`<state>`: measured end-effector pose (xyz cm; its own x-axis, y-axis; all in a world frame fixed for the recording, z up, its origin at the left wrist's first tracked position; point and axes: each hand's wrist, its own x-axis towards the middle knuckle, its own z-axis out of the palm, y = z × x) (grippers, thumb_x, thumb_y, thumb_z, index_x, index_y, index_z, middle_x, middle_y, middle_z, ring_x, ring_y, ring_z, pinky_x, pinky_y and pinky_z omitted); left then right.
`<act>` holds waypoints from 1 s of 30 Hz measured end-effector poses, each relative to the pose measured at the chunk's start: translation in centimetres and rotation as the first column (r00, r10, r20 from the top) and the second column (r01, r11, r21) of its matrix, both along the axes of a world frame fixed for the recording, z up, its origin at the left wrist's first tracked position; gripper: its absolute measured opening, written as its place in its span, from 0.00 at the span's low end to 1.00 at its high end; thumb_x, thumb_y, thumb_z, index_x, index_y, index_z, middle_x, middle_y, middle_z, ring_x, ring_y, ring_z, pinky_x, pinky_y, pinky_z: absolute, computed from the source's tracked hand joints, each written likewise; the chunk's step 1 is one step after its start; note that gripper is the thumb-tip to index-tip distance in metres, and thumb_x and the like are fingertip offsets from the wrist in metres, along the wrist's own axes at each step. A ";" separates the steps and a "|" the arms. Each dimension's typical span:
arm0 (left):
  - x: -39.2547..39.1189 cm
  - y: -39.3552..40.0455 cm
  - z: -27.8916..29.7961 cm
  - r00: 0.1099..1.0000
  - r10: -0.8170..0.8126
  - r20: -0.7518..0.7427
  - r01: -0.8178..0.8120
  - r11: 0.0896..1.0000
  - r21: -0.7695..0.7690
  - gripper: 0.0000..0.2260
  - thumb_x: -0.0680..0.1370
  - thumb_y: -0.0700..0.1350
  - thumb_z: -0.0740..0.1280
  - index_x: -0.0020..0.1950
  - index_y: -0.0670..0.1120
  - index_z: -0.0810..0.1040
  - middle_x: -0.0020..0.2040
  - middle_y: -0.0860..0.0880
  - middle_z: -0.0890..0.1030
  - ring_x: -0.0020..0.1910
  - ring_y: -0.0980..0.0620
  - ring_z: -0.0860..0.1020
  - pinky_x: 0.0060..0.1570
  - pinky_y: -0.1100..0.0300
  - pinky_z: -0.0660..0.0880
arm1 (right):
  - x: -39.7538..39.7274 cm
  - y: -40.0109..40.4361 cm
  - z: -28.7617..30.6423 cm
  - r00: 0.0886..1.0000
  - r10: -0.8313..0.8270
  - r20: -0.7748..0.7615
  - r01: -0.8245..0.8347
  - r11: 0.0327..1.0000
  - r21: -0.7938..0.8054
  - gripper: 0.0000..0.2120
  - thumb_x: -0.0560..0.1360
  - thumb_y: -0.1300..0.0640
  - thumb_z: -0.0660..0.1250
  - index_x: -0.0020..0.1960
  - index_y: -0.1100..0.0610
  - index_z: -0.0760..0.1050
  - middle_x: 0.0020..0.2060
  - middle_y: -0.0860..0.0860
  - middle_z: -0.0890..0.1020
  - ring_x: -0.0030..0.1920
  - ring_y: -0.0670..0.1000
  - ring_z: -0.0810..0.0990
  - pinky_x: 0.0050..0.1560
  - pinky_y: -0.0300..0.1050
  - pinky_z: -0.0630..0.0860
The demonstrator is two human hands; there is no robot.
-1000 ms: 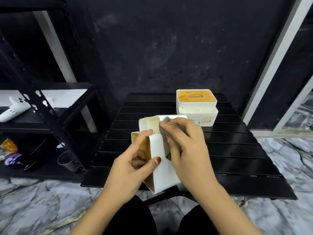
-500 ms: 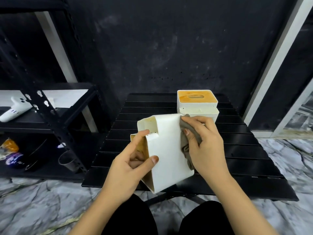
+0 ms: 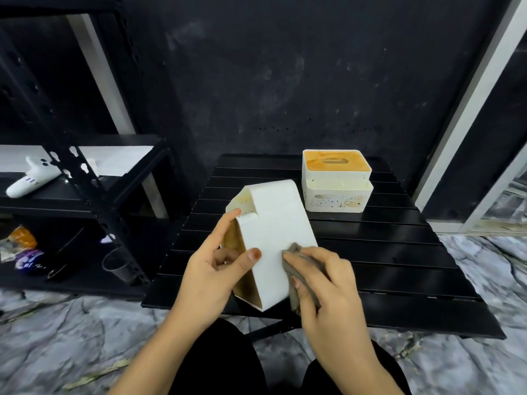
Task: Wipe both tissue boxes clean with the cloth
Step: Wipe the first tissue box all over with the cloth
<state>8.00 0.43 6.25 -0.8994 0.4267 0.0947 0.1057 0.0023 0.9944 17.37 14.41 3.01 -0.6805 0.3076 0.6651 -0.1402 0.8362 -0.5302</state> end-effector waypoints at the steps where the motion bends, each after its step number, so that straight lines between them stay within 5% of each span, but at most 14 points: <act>1: 0.0 0.0 0.0 1.000 -0.001 -0.008 0.001 1.000 -0.010 0.30 0.67 0.52 0.75 0.66 0.63 0.69 0.45 0.32 0.80 0.49 0.35 0.79 0.58 0.41 0.74 | -0.1 -0.5 0.1 1.000 0.011 -0.011 -0.011 1.000 0.005 0.15 0.74 0.55 0.56 0.60 0.47 0.71 0.57 0.43 0.70 0.54 0.45 0.69 0.54 0.40 0.72; 4: 0.1 -0.1 0.2 0.999 -0.023 -0.047 0.021 0.999 -0.042 0.29 0.66 0.56 0.74 0.65 0.66 0.69 0.44 0.36 0.82 0.49 0.41 0.81 0.59 0.46 0.75 | -0.6 -1.4 0.7 0.998 0.042 -0.037 -0.041 0.998 0.041 0.15 0.74 0.56 0.57 0.59 0.48 0.71 0.56 0.44 0.70 0.54 0.45 0.69 0.52 0.44 0.74; 7: 0.2 0.0 0.4 0.996 -0.056 -0.067 0.053 0.998 -0.040 0.24 0.68 0.56 0.71 0.62 0.70 0.71 0.45 0.42 0.84 0.50 0.46 0.82 0.59 0.47 0.75 | -1.2 -1.4 1.6 0.996 0.081 -0.035 -0.079 0.995 0.062 0.16 0.73 0.60 0.60 0.59 0.49 0.73 0.56 0.43 0.70 0.54 0.43 0.67 0.56 0.33 0.68; 15: 0.4 0.5 0.4 0.992 -0.076 -0.099 0.072 0.996 -0.043 0.21 0.68 0.54 0.68 0.55 0.75 0.72 0.50 0.49 0.84 0.51 0.52 0.82 0.58 0.51 0.76 | -1.7 -0.6 2.8 0.993 0.115 -0.023 -0.115 0.993 0.010 0.14 0.75 0.55 0.57 0.58 0.48 0.74 0.55 0.41 0.70 0.54 0.42 0.67 0.56 0.27 0.65; 22: 1.0 0.9 0.2 0.990 -0.063 -0.123 0.054 0.996 -0.074 0.22 0.69 0.56 0.70 0.60 0.73 0.71 0.46 0.36 0.80 0.49 0.36 0.79 0.56 0.41 0.75 | -2.9 0.5 4.1 0.992 0.109 -0.063 -0.111 0.993 -0.029 0.14 0.74 0.59 0.60 0.58 0.48 0.74 0.53 0.42 0.69 0.53 0.45 0.68 0.55 0.26 0.65; 30: 1.2 1.0 0.5 0.993 -0.040 -0.113 0.029 0.995 -0.100 0.23 0.65 0.60 0.68 0.59 0.73 0.71 0.43 0.32 0.77 0.39 0.38 0.75 0.49 0.39 0.73 | -5.4 3.0 6.2 0.997 0.070 -0.034 -0.072 0.994 -0.084 0.16 0.74 0.65 0.64 0.58 0.51 0.77 0.51 0.43 0.71 0.54 0.51 0.72 0.53 0.26 0.65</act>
<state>9.23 1.48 6.72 -0.8697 0.4695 0.1522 0.2203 0.0933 0.9709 11.99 17.39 9.21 -0.6824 0.3158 0.6593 -0.2147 0.7755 -0.5937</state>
